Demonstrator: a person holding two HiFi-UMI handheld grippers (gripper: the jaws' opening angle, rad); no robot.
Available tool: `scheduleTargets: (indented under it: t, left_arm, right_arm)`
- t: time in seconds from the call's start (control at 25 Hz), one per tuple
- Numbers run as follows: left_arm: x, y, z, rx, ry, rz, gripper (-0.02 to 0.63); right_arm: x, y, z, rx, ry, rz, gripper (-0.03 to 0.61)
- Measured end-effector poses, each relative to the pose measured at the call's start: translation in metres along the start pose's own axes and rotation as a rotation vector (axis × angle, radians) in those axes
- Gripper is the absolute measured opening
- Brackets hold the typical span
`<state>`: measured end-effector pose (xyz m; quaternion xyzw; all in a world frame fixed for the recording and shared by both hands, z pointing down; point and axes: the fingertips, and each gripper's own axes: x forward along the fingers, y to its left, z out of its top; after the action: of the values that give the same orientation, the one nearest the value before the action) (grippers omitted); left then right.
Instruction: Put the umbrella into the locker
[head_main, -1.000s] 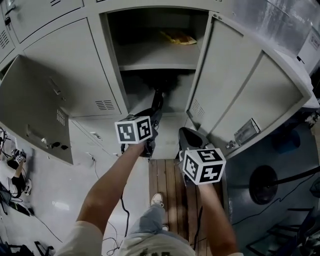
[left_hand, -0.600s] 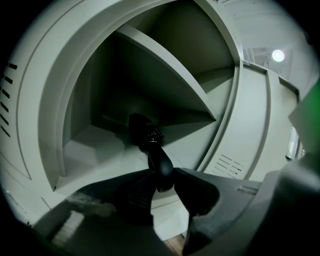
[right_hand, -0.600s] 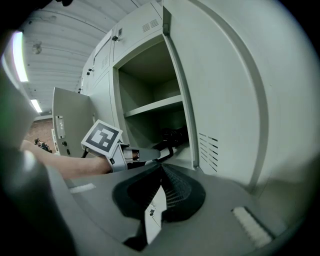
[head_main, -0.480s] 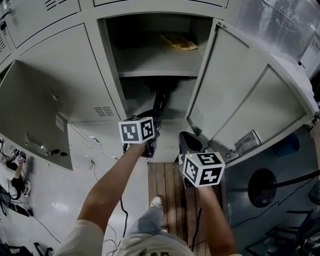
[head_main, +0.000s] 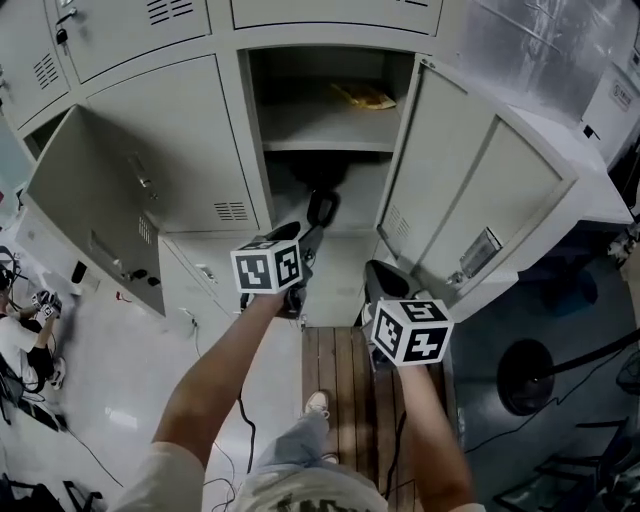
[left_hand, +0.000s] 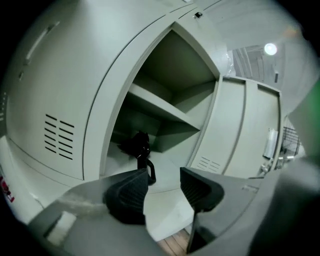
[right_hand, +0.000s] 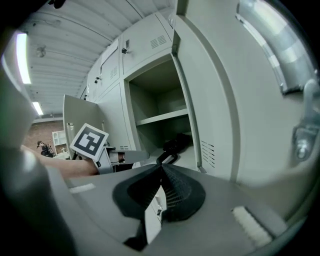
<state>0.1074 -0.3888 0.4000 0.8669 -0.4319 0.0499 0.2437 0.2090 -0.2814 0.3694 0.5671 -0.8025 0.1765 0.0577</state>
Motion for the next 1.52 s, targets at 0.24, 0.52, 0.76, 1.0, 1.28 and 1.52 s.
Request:
scheduleTargets:
  t: [0.24, 0.52, 0.76, 1.0, 1.28, 1.52]
  left_arm:
    - [-0.067, -0.045, 0.008, 0.208, -0.031, -0.008, 0.162]
    - [-0.138, -0.093, 0.018, 0.369, -0.085, -0.004, 0.112]
    - [-0.179, -0.103, 0.010, 0.421, -0.089, 0.028, 0.035]
    - [-0.201, -0.103, 0.004, 0.414, -0.085, 0.046, 0.006]
    - [-0.207, -0.101, 0.005, 0.425, -0.085, 0.050, 0.006]
    - [-0.203, -0.100, 0.008, 0.422, -0.082, 0.050, 0.006]
  right_arm:
    - [-0.044, 0.029, 0.003, -0.041, -0.022, 0.005, -0.008]
    - [-0.094, 0.054, 0.018, -0.110, -0.079, 0.014, -0.002]
    - [-0.124, 0.065, 0.017, -0.161, -0.087, 0.021, -0.003]
    - [-0.136, 0.071, 0.024, -0.170, -0.109, 0.020, -0.003]
    - [-0.136, 0.077, 0.025, -0.181, -0.111, 0.017, -0.003]
    - [-0.133, 0.078, 0.029, -0.184, -0.109, 0.022, -0.003]
